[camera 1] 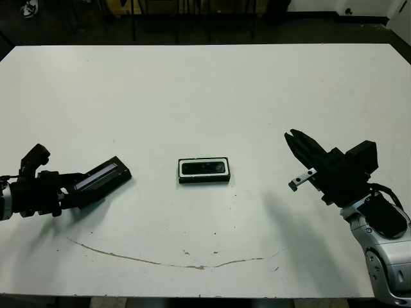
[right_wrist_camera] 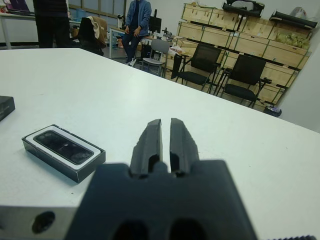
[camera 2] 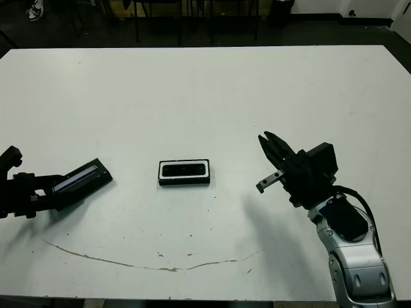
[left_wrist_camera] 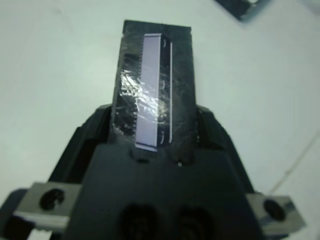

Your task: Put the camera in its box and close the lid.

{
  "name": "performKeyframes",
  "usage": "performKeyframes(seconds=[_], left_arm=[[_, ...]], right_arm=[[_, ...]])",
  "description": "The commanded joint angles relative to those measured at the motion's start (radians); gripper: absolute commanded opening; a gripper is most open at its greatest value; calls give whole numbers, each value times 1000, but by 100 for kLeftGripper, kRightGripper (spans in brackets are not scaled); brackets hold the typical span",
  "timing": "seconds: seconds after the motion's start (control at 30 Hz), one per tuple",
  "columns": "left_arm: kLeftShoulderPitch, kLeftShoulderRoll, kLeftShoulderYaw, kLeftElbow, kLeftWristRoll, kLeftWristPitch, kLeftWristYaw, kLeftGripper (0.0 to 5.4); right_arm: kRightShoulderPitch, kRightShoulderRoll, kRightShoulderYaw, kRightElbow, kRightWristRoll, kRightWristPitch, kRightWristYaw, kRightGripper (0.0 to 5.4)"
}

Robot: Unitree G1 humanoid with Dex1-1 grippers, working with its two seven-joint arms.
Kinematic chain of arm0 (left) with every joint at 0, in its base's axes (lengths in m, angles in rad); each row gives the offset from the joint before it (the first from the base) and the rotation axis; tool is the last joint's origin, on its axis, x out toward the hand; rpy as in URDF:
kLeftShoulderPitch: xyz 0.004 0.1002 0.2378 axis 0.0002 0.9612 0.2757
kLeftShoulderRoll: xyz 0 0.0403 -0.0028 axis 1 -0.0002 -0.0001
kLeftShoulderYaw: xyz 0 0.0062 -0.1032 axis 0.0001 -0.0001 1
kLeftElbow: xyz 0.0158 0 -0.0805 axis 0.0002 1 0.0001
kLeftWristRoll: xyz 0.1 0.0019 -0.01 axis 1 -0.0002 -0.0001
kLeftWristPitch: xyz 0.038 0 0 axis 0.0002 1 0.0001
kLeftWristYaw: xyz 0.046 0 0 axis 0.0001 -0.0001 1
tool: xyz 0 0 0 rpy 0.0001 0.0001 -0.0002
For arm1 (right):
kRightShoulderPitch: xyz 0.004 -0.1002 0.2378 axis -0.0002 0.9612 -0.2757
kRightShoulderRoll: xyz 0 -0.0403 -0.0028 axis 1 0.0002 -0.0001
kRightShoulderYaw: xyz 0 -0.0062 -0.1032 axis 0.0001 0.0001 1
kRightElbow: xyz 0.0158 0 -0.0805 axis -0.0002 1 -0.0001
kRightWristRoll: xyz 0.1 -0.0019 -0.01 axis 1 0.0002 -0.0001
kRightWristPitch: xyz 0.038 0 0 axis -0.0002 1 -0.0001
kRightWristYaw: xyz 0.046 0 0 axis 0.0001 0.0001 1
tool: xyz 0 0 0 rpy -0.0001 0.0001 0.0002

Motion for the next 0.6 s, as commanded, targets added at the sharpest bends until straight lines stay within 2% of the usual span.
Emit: performKeyframes(seconds=[0.03, 0.17, 0.37, 0.5, 0.6], left_arm=[[-2, 26, 12, -72, -9, 52, 18, 281], [-5, -8, 51, -171, -47, 119, 100, 281], [-29, -128, 75, -243, -81, 6, 189, 281], [-101, -147, 6, -238, -62, -2, 163, 281], [-188, -136, -80, -191, -30, 39, 126, 281]], right_arm=[[13, -2, 3, 11, -1, 11, -3, 0], [17, 4, 12, 15, -7, 7, -9, 0], [12, 14, 18, 20, -3, 35, -30, 0], [-3, 19, 11, 48, 20, 45, -24, 0], [-14, 19, 6, 72, 36, 56, -18, 0]])
